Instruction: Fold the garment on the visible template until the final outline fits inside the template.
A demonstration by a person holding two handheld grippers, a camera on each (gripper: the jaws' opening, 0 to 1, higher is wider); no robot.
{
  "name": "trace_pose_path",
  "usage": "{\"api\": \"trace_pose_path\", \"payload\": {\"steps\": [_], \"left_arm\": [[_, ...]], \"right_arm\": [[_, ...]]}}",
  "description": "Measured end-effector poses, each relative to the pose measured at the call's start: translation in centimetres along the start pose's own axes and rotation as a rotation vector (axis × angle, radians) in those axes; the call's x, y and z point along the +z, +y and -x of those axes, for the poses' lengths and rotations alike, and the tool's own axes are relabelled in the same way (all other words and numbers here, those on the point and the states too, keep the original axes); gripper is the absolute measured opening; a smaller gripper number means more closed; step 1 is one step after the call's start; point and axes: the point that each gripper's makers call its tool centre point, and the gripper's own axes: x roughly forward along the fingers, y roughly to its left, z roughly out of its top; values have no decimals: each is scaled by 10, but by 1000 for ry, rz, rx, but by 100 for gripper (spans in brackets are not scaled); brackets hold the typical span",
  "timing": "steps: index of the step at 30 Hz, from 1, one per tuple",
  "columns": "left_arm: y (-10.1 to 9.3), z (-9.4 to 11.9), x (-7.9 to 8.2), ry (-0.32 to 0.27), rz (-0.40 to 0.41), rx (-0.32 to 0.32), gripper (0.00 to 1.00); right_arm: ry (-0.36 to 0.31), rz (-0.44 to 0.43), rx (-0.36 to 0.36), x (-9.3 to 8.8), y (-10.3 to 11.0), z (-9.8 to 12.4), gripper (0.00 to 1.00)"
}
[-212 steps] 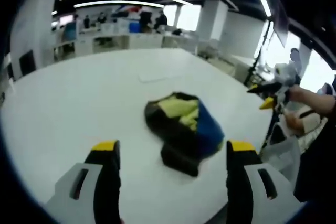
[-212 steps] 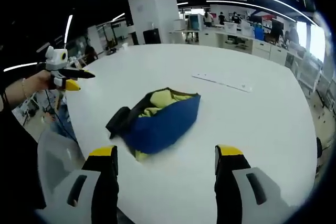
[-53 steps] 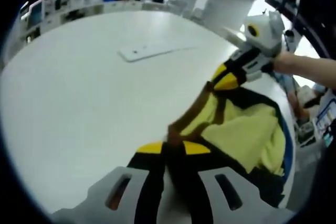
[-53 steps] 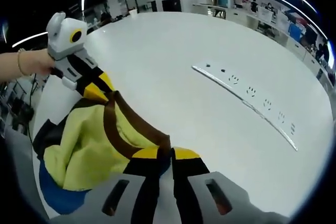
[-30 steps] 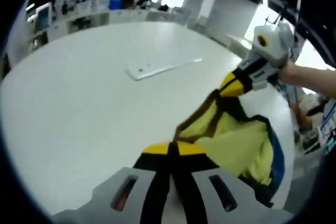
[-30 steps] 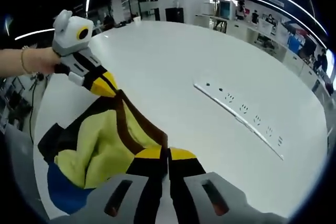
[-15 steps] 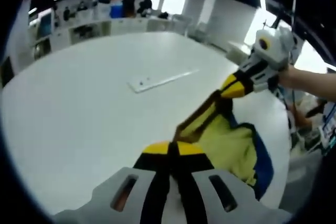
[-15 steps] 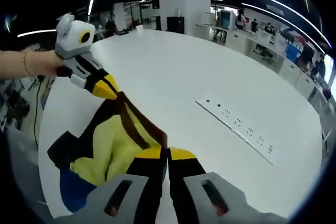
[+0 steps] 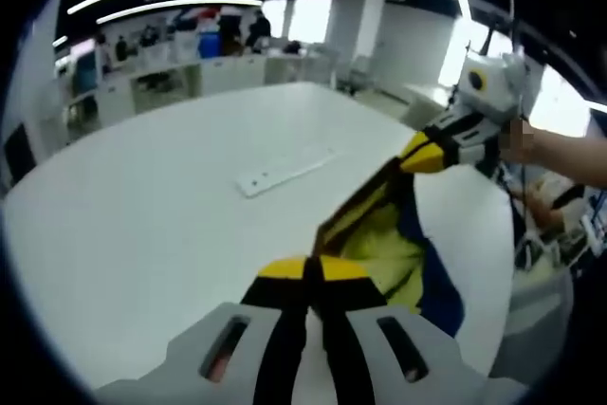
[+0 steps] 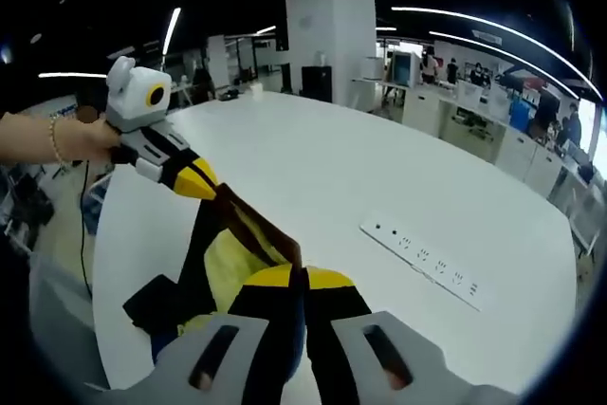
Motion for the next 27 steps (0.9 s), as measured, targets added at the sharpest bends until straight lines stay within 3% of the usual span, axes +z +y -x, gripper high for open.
{"api": "trace_pose_path", "payload": {"steps": [10,27], "left_arm": [[-32,34,30,-74,-47,0,0],[-67,92,77,-212,-120,9,0]], "right_arm": [[-52,33,-33,22,14,46,3],[-142,82,-92,64,43,103,3]]}}
